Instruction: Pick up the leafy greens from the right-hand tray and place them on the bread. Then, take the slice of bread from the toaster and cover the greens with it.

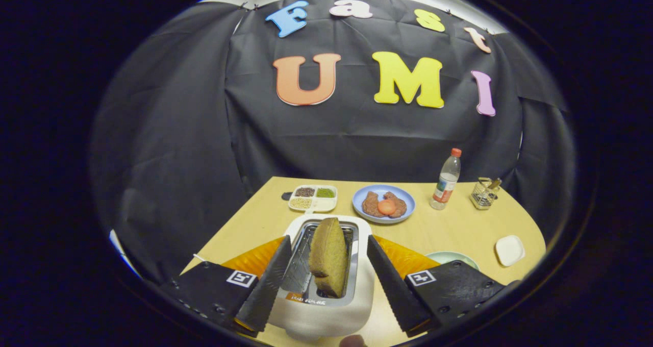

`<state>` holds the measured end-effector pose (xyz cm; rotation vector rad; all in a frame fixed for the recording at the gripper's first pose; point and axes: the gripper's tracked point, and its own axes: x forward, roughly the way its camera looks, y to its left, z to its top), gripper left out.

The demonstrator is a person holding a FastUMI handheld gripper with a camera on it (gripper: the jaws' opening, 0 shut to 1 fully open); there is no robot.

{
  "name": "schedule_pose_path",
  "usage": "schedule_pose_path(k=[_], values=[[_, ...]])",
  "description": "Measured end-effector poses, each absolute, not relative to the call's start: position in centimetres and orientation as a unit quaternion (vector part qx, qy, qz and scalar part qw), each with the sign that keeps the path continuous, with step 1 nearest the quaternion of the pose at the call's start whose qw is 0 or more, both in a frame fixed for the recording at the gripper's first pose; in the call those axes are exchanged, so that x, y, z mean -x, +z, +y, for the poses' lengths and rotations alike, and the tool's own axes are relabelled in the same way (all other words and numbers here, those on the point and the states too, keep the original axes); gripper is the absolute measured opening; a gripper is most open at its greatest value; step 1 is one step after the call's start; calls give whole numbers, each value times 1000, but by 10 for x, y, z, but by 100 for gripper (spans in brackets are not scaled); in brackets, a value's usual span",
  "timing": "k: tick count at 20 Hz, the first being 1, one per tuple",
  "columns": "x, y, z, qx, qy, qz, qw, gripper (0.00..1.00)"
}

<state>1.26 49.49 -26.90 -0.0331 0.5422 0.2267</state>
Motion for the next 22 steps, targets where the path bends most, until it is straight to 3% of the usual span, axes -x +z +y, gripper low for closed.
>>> schedule_pose_path(k=[1, 3, 4, 5, 6, 9, 11, 12, 22], values=[[-15, -277, 497, 17, 108, 274, 956, 90], [-20, -284, 499, 14, 96, 280, 955, 80], [-22, -286, 500, 13, 92, 284, 954, 69], [-22, -290, 499, 12, 87, 289, 953, 66], [-21, -290, 499, 11, 84, 294, 952, 50], [-20, -294, 497, 13, 79, 305, 949, 21], [-21, -293, 493, 25, 79, 307, 948, 16], [-19, -289, 493, 22, 85, 311, 946, 8], [-7, -194, 455, -63, 97, 273, 955, 8]])
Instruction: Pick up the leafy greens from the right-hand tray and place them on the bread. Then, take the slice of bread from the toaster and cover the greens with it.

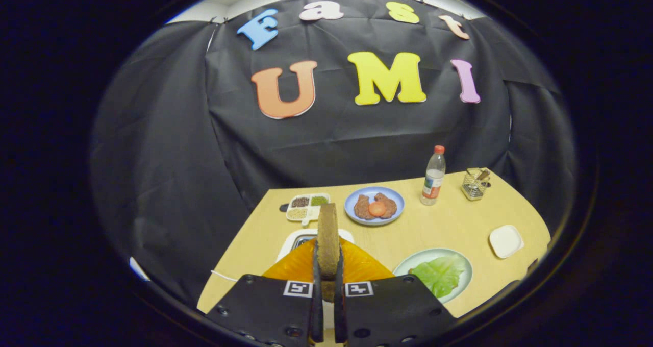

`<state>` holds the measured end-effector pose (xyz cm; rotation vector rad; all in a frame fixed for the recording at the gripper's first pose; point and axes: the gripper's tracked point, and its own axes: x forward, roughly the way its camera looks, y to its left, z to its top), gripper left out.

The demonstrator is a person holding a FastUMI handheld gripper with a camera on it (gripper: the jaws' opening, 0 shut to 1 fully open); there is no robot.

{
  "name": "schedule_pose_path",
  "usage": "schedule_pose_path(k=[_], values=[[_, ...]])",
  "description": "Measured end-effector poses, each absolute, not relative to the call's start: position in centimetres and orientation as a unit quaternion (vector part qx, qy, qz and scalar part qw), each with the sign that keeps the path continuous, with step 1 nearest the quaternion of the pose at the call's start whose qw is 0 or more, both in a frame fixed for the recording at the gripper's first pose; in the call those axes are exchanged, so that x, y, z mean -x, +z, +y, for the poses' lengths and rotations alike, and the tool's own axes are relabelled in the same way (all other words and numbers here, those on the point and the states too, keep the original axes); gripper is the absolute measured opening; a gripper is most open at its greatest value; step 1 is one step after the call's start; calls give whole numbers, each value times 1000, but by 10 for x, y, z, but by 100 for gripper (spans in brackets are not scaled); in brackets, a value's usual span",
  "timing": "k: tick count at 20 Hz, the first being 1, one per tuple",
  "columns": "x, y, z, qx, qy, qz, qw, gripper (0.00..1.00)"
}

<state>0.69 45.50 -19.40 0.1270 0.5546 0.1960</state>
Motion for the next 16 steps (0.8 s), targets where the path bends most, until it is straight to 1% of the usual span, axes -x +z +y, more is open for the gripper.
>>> schedule_pose_path(k=[4, 7, 12, 16], values=[[-10, -168, 400, -77, 77, 250, 962, 8], [-12, -174, 350, -76, 48, 247, 965, 8], [-17, -228, 294, -83, 20, 263, 961, 8], [-20, -282, 292, -94, 37, 288, 952, 8]])
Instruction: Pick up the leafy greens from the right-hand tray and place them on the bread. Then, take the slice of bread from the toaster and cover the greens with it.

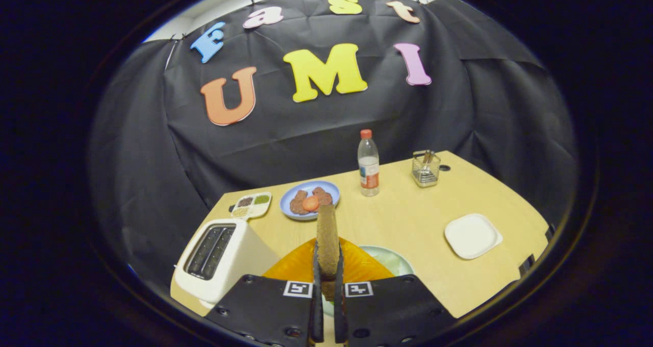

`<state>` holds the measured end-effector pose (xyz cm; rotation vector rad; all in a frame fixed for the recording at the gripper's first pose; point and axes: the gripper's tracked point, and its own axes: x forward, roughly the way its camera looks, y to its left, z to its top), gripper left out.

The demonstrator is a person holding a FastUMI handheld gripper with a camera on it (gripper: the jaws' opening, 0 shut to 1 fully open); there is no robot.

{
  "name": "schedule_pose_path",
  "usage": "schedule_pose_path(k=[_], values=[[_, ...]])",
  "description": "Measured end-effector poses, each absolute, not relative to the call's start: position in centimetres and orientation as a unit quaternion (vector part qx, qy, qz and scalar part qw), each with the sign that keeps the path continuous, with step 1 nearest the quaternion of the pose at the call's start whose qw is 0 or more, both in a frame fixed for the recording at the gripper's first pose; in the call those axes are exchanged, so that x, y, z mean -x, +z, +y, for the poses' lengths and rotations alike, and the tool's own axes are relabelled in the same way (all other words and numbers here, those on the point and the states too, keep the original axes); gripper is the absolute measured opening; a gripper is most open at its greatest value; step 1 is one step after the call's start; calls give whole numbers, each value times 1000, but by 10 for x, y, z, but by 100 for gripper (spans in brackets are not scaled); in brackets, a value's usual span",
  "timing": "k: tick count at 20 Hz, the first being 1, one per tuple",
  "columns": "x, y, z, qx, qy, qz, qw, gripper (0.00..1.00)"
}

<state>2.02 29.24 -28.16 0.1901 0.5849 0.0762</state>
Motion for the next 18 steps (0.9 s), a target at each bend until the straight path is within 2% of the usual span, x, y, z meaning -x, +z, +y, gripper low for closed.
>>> schedule_pose_path(k=[3, 9, 17, 18], values=[[-22, -314, 300, -109, 55, 303, 945, 8], [-27, -348, 294, -181, 47, 315, 930, 8], [-29, -372, 254, -164, 36, 320, 933, 8], [-28, -377, 250, -156, 36, 324, 933, 11]])
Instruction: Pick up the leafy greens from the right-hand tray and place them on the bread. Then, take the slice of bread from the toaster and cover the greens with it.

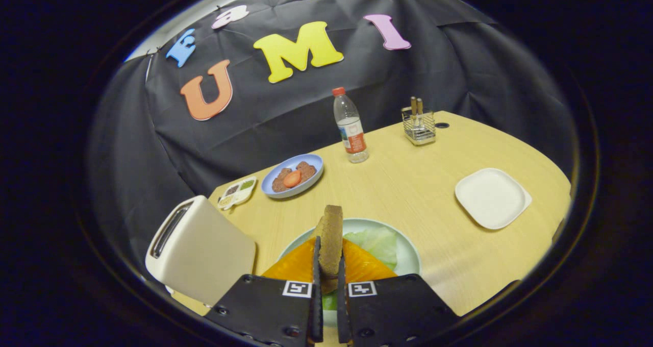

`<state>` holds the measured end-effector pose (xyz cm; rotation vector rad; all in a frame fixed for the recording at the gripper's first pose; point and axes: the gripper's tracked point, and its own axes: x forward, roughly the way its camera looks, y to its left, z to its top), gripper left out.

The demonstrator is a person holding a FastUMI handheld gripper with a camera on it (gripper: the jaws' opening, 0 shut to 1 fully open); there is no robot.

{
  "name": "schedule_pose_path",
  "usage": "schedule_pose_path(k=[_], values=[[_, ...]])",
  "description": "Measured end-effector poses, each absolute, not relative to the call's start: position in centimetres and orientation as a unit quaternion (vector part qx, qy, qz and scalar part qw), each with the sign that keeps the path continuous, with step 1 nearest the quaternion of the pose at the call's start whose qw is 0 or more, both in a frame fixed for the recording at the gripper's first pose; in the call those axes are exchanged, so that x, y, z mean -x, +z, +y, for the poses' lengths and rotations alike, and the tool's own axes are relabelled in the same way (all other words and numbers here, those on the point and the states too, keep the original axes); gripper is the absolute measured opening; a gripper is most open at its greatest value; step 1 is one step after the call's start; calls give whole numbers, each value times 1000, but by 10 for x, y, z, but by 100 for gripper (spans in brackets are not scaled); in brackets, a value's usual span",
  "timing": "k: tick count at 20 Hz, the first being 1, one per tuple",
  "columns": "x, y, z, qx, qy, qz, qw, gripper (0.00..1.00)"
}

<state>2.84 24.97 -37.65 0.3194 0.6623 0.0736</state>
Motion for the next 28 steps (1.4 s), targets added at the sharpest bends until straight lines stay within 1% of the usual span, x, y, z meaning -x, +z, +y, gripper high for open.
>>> schedule_pose_path(k=[1, 2, 3, 4, 5, 7, 10, 13, 15, 19, 22, 25, 28], values=[[-28, -383, 246, -151, 36, 327, 932, 15], [-28, -390, 245, -148, 39, 329, 932, 15], [-28, -392, 241, -143, 40, 331, 932, 19], [-28, -397, 237, -140, 40, 334, 931, 26], [-27, -400, 235, -137, 42, 336, 931, 26], [-25, -406, 224, -117, 34, 342, 932, 34], [-21, -413, 212, -91, 35, 350, 932, 62], [-18, -410, 206, -80, 52, 353, 931, 69], [-17, -390, 201, -72, 71, 340, 935, 85], [-30, -315, 178, -34, 101, 284, 953, 90], [-42, -233, 150, -19, 120, 225, 967, 92], [-47, -167, 116, -2, 119, 171, 978, 93], [-45, -122, 84, 8, 114, 139, 984, 94]])
